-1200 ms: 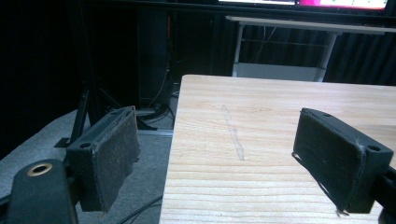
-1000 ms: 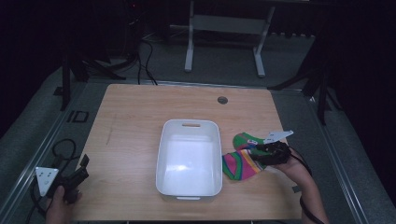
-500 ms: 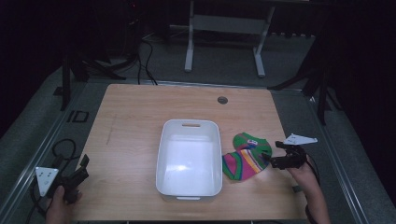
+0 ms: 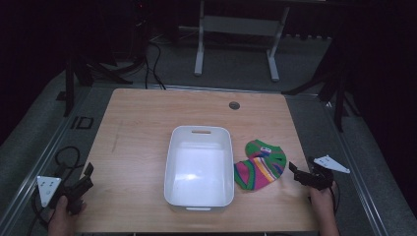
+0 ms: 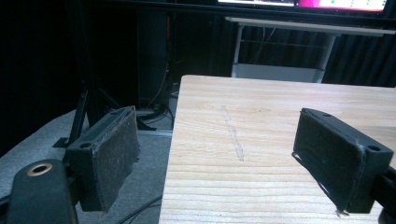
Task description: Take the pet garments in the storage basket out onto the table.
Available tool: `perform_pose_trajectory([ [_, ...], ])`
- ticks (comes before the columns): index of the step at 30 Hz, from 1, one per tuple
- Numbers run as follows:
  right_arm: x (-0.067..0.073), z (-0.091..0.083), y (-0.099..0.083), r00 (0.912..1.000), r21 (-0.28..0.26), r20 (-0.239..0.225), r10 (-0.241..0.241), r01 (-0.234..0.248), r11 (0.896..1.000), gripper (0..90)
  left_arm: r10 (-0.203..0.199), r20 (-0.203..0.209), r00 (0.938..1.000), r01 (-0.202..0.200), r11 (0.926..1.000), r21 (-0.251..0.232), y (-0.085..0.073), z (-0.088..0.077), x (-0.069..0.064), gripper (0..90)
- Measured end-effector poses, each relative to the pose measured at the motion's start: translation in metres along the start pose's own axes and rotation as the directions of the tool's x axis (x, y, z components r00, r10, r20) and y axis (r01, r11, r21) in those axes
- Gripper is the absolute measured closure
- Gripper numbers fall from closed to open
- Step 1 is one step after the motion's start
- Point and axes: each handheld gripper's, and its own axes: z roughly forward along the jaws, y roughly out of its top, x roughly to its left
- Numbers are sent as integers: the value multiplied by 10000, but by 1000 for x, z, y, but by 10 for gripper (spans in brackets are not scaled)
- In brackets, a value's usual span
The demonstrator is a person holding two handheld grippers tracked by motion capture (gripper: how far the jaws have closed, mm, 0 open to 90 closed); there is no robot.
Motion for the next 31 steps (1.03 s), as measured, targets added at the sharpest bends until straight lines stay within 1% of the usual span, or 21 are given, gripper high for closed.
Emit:
perform_pose_trajectory([
  [1,-1,-2,-2,9999,-74,17,131,-131,9999,131,3,1,10000,-3,10000,1,0,0,0,148],
  [2,-1,-2,-2,9999,-74,17,131,-131,9999,131,3,1,10000,-3,10000,1,0,0,0,148],
  [3,0,-5,-5,9984,-177,468,318,-310,9994,132,4,-1,10000,-4,10000,1,0,0,0,148],
  [4,0,-7,-7,9975,-225,605,376,-363,9991,132,8,-8,10000,-8,10000,1,0,0,0,148],
  [5,0,-8,-9,9955,-285,840,433,-410,9988,133,7,-9,10000,-7,10000,-9,0,0,0,148],
  [6,0,-8,-9,9955,-285,840,433,-410,9988,133,7,-9,10000,-7,10000,-9,0,0,0,148],
  [8,1,-13,-14,9896,-441,1249,717,-667,9968,135,5,-16,10000,-5,10000,-17,0,0,0,148],
  [13,0,-22,-22,9825,-765,1633,899,-783,9940,136,8,-8,10000,-8,10000,-16,0,0,0,148],
  [14,-1,-24,-23,9815,-887,1650,973,-835,9926,136,3,-10,10000,-3,10000,-21,0,0,0,148],
  [15,-1,-24,-23,9815,-887,1650,973,-835,9926,136,3,-10,10000,-3,10000,-21,0,0,0,147],
  [17,-2,-28,-24,9784,-1189,1762,1078,-876,9890,136,5,-15,10000,-5,10000,-35,0,0,0,148],
  [18,-2,-29,-25,9769,-1221,1835,1098,-882,9886,137,4,-18,10000,-4,10000,-37,0,0,0,148],
  [19,-2,-30,-26,9771,-1249,1835,1080,-859,9885,137,4,-18,10000,-4,10000,-37,0,0,0,148],
  [21,-1,-30,-27,9766,-1214,1897,1014,-791,9894,137,5,-24,10000,-5,10000,-37,0,-1,0,148],
  [24,-1,-31,-28,9755,-1231,1936,1044,-814,9890,138,38,-13,10000,-38,10000,-48,0,-1,-1,147],
  [29,-2,-30,-28,9778,-1211,1804,1061,-850,9890,140,45,-15,10000,-45,10000,-55,0,-1,-1,148],
  [31,-2,-30,-29,9769,-1220,1844,1079,-862,9888,140,42,-16,10000,-42,10000,-54,0,-1,-1,148],
])
